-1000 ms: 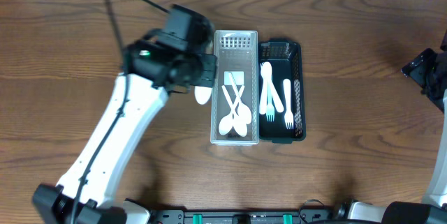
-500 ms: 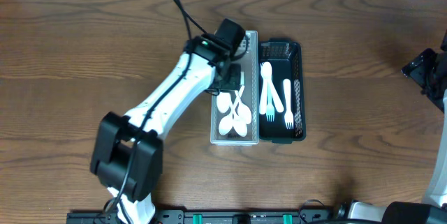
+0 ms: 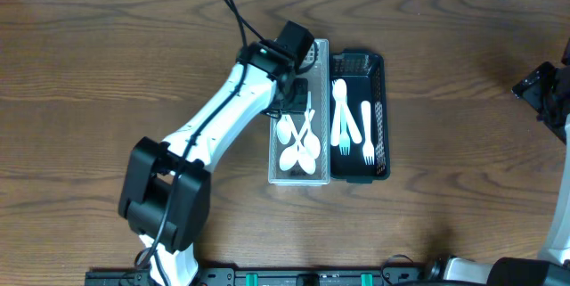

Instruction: Pack container

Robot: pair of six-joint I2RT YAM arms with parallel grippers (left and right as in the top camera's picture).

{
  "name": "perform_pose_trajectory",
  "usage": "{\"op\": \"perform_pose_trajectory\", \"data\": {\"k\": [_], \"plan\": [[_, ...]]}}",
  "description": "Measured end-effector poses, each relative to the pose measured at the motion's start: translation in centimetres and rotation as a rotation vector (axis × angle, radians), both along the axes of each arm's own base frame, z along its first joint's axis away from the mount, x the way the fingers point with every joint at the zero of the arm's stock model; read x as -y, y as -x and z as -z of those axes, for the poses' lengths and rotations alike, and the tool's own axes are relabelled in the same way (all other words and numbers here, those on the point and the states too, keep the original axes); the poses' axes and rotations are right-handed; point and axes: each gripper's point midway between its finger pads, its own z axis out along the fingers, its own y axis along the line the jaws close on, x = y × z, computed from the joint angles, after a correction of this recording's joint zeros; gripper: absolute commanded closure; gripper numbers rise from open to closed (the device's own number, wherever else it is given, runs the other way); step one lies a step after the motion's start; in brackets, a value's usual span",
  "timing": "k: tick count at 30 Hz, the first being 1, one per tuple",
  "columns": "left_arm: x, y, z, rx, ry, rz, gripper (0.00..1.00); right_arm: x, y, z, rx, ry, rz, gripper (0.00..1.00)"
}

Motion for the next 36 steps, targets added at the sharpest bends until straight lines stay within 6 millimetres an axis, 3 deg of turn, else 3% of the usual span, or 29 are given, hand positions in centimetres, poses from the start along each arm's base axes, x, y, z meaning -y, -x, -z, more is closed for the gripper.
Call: {"op": "perform_pose_trajectory", "data": {"k": [5,7,10,13,18,22,36], "plan": [[-3.6,0.4,-6.4,0.097,-0.01,0.005,0.31,0.0,0.0,0.0,0.0,0.0,0.0,0.01],[-6.5,0.6,-9.9,0.184,-0.042,-0.028,0.21,0.0,0.0,0.0,0.0,0.0,0.0,0.01],[-11.7,1.3,-14.6,0.306,-0.114,-0.126,0.15,0.0,0.0,0.0,0.0,0.0,0.0,0.01],[-16.4,2.3,-17.6,0.392,-0.172,-0.233,0.02,0.0,0.0,0.0,0.0,0.0,0.0,0.01],[-20.7,3.4,-19.9,0.455,-0.217,-0.349,0.02,0.0,0.0,0.0,0.0,0.0,0.0,0.01],[-22.5,4.0,-20.2,0.453,-0.242,-0.401,0.02,0.0,0.0,0.0,0.0,0.0,0.0,0.01],[-22.8,4.4,-19.9,0.433,-0.256,-0.403,0.02,0.0,0.0,0.0,0.0,0.0,0.0,0.01]]}}
